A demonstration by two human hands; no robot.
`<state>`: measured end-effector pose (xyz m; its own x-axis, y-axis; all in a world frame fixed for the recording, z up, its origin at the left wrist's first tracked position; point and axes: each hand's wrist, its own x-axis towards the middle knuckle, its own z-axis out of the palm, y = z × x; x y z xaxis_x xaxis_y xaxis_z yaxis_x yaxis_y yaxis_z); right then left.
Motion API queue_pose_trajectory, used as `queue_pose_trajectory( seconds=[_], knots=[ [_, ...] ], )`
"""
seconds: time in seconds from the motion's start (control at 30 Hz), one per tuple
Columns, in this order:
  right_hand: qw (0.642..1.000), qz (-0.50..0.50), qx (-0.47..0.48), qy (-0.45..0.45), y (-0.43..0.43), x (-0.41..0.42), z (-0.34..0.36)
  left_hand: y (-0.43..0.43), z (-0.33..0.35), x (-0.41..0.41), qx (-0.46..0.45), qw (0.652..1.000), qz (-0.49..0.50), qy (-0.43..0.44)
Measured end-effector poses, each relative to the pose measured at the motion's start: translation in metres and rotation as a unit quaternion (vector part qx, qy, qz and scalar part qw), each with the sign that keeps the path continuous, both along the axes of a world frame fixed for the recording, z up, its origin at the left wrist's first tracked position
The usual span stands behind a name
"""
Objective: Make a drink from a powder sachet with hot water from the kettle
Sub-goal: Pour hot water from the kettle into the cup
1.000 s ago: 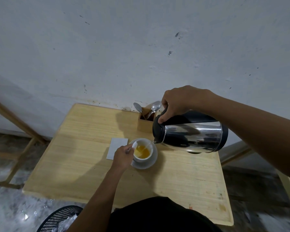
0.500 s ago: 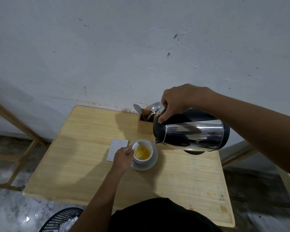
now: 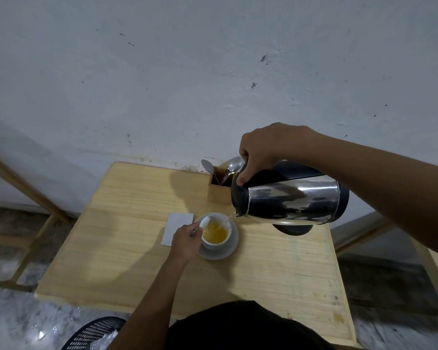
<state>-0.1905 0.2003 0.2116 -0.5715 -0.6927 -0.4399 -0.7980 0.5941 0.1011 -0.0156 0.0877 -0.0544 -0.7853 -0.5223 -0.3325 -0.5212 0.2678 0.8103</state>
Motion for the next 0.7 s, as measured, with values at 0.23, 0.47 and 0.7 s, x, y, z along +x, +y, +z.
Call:
queue_pose_trajectory(
  seconds=[0.23, 0.47, 0.7],
  knots=[
    [1.000, 0.008, 0.006, 0.006, -0.0036, -0.0005, 0.0053, -0.0004, -0.0021, -0.0006, 0.011, 1.000, 0.008, -0.002],
    [1.000, 0.006, 0.010, 0.006, -0.0062, 0.0003, 0.0081, -0.0007, -0.0028, -0.0006, 0.014, 1.000, 0.005, -0.001],
    [1.000, 0.001, 0.012, 0.007, -0.0054, 0.0015, 0.0082, -0.0014, -0.0032, -0.0007, 0.003, 1.000, -0.002, -0.003]
  ],
)
